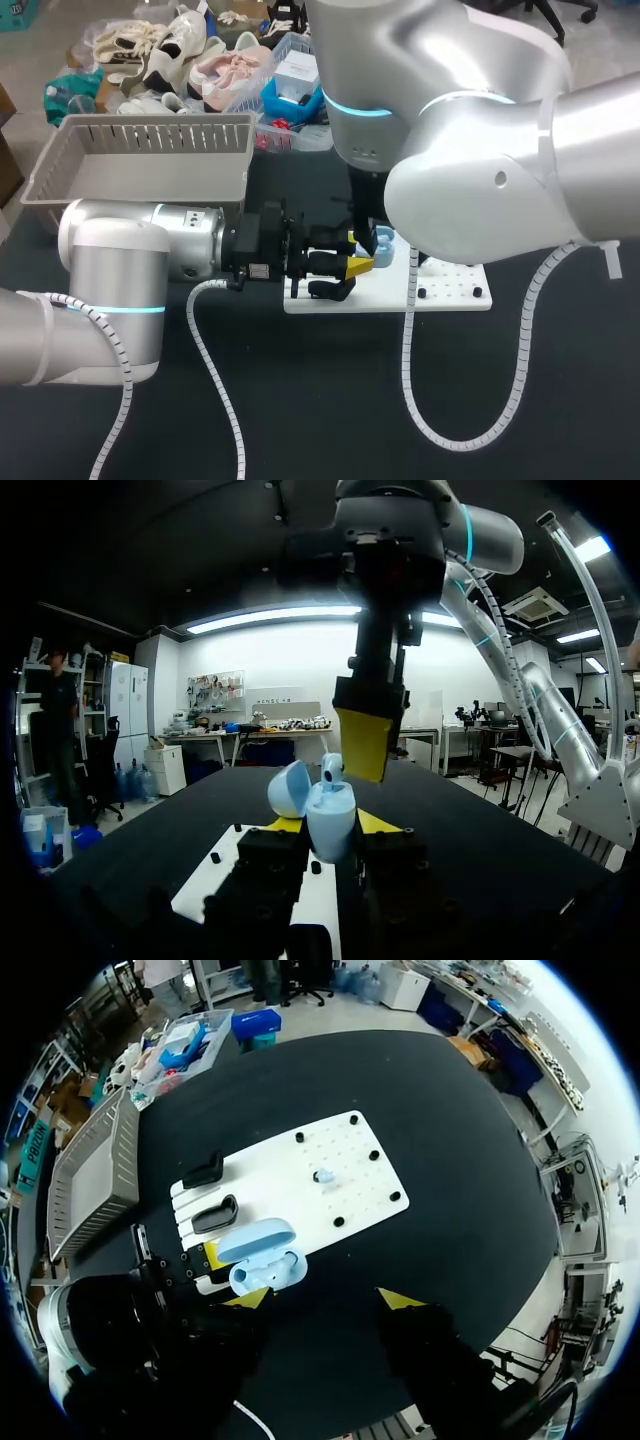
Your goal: Pick up each earbud case from the left stands, insert the matching earbuds, close the lid, and place the case in the box.
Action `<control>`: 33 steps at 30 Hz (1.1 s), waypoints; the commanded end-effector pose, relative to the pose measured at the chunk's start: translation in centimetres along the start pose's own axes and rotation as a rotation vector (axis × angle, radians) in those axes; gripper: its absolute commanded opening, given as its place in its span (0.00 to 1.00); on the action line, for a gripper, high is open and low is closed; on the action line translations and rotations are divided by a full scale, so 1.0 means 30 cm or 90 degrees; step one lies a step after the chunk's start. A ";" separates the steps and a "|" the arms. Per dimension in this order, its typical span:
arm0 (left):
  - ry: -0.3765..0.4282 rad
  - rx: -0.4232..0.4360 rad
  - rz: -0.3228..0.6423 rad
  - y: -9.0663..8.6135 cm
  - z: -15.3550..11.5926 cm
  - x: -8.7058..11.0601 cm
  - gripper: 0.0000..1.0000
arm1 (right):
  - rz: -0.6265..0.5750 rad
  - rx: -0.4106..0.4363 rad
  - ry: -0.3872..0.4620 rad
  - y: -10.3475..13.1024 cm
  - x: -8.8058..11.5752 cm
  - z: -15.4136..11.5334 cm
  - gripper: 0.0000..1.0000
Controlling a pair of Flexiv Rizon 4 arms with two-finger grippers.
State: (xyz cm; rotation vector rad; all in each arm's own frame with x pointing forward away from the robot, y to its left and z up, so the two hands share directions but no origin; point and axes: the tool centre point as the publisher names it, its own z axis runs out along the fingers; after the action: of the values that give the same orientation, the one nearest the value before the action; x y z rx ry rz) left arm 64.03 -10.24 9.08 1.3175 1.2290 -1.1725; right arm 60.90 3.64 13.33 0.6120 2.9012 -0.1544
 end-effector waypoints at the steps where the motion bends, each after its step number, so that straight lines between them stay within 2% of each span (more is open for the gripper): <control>1: 0.000 0.000 0.000 0.001 0.001 0.001 0.00 | 0.004 -0.002 -0.005 -0.015 0.004 0.001 0.62; 10: 0.000 0.000 0.000 0.001 0.001 0.001 0.00 | 0.010 -0.010 -0.007 -0.025 0.009 -0.010 0.63; 15: 0.000 0.000 0.000 0.001 0.001 0.001 0.00 | 0.026 -0.045 -0.015 -0.055 -0.005 -0.039 0.65; 23: 0.000 0.000 0.000 0.001 0.001 0.001 0.00 | 0.047 -0.121 -0.041 -0.126 -0.045 -0.076 0.76; 29: 0.000 0.000 0.000 0.001 0.001 0.001 0.00 | 0.066 -0.127 -0.042 -0.169 -0.096 -0.029 0.77; 33: 0.002 -0.005 -0.002 0.004 -0.001 0.003 0.00 | 0.076 -0.157 -0.037 -0.191 -0.129 0.008 0.79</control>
State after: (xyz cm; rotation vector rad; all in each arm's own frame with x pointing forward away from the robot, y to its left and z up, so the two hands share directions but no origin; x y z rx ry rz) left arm 64.11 -10.19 9.04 1.3158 1.2327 -1.1716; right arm 61.86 -2.21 14.94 0.7419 2.7861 0.0436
